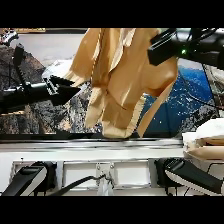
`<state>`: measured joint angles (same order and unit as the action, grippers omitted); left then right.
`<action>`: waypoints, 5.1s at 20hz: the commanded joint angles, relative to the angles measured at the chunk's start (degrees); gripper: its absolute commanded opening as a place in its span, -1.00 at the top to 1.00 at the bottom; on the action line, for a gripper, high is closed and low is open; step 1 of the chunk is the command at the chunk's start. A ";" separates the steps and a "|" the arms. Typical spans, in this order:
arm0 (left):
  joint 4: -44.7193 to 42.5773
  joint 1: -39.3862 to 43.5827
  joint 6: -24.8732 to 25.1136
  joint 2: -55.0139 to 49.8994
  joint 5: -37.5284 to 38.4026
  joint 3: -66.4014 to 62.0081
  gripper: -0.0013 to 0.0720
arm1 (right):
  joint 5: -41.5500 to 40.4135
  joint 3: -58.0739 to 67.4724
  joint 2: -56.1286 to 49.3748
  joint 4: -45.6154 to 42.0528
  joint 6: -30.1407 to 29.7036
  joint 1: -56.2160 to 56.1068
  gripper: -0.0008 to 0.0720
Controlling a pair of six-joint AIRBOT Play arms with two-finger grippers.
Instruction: Fold the clothes and pants, and hang the long-sleeved shirts on hangers.
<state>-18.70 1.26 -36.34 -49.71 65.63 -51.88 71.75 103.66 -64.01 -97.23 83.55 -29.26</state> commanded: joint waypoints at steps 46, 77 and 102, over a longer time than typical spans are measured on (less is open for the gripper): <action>-2.40 0.46 -5.70 0.02 -0.26 0.26 -0.32 | -17.03 12.04 -4.59 0.35 26.14 91.25 0.89; -2.29 0.46 -5.68 0.04 0.02 0.26 -0.32 | -11.61 12.07 -0.55 38.99 24.46 139.25 -0.19; -5.60 0.50 -9.03 0.09 -14.51 -6.19 -0.32 | -9.38 10.36 -5.99 47.82 3.10 48.35 -0.17</action>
<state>-21.71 1.69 -42.96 -49.67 53.98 -54.41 51.68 115.15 -66.78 -38.44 90.94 36.03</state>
